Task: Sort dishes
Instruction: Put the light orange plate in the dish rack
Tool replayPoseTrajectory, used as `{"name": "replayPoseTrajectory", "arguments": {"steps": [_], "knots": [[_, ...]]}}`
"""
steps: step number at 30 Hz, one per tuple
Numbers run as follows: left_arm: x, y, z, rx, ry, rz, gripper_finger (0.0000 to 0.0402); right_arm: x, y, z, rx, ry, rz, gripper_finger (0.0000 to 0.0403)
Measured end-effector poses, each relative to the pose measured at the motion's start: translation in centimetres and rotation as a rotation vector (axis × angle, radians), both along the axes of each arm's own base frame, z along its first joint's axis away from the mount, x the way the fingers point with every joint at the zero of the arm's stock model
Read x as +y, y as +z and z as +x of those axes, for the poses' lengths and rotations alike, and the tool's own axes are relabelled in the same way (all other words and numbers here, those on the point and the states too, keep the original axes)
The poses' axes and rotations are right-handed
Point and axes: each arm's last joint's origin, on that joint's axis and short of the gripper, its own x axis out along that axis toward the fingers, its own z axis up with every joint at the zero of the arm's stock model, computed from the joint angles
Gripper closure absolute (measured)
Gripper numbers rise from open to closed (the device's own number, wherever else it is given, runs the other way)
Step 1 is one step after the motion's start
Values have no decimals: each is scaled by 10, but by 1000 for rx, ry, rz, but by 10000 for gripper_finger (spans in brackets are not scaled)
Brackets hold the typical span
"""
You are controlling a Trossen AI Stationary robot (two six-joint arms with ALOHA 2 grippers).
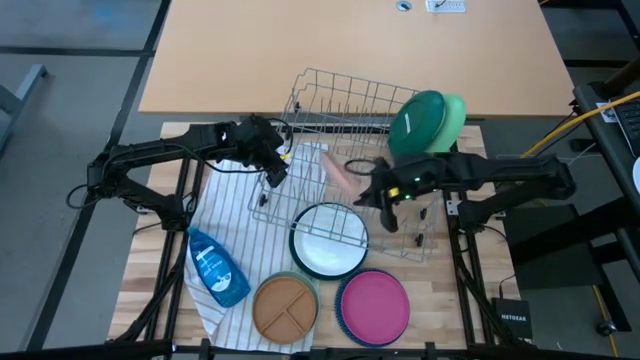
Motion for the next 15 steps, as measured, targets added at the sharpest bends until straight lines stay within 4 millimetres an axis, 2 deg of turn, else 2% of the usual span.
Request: {"name": "replayPoseTrajectory", "arguments": {"steps": [7,15], "knots": [[1,4,4,-44,-19,34,263,-4,22,-29,-68,-260,304,394],[2,5,5,-67,-21,45,263,-8,34,-57,-104,-516,637,394]]}}
